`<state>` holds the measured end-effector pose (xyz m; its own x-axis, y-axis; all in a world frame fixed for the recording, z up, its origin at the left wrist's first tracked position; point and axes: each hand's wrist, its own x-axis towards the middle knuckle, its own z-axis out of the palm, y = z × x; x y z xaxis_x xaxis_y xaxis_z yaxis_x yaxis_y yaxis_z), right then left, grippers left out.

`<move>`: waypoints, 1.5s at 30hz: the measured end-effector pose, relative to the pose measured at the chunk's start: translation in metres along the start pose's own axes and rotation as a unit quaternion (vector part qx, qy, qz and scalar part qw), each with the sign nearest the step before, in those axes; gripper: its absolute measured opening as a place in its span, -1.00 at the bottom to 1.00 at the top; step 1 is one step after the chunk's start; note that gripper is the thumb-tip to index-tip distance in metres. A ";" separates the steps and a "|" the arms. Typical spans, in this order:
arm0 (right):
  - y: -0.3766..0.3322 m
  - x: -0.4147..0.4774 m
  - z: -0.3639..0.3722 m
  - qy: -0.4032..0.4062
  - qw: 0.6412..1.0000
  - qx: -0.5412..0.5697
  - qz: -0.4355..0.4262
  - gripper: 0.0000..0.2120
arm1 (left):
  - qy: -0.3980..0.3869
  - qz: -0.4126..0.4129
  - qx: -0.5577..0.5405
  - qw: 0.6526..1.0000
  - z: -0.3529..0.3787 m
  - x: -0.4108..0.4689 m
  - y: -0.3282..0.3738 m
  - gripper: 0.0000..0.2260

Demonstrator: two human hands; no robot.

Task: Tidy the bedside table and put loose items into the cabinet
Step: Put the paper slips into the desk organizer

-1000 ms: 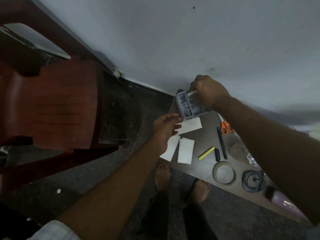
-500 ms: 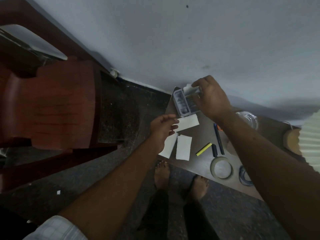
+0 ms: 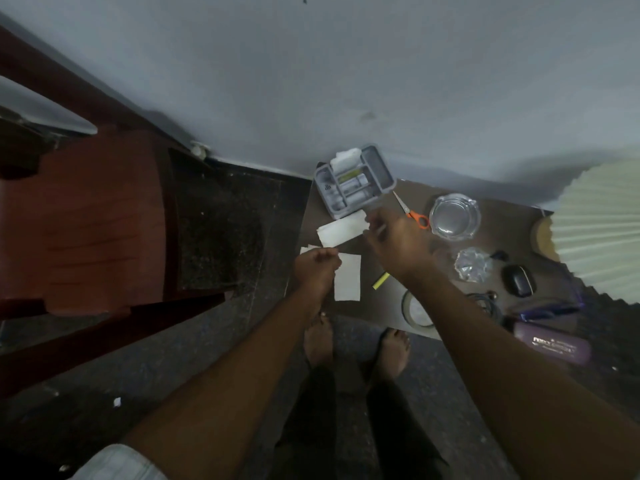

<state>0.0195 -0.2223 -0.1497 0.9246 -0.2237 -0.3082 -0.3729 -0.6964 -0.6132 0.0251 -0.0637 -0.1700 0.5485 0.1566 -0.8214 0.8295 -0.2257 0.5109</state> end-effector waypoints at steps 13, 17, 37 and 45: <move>0.034 -0.042 0.066 -0.090 0.986 -0.100 0.093 -0.72 | 0.032 0.033 0.139 0.989 0.016 -0.012 -0.033 -0.65; 0.035 -0.041 0.074 -0.085 0.985 -0.109 0.105 -0.71 | 0.026 0.035 0.134 0.990 0.019 -0.009 -0.034 -0.65; 0.027 -0.029 0.086 -0.070 0.987 -0.076 0.127 -0.63 | 0.020 0.053 0.133 0.989 0.015 -0.006 -0.037 -0.74; 0.026 -0.026 0.091 -0.059 0.988 -0.050 0.136 -0.60 | 0.012 0.052 0.133 0.990 0.014 -0.005 -0.038 -0.71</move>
<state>-0.0211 -0.1724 -0.2234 0.7737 -0.3354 -0.5375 -0.5914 -0.6867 -0.4227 -0.0109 -0.0694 -0.1886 0.6339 0.1410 -0.7604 0.7134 -0.4863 0.5045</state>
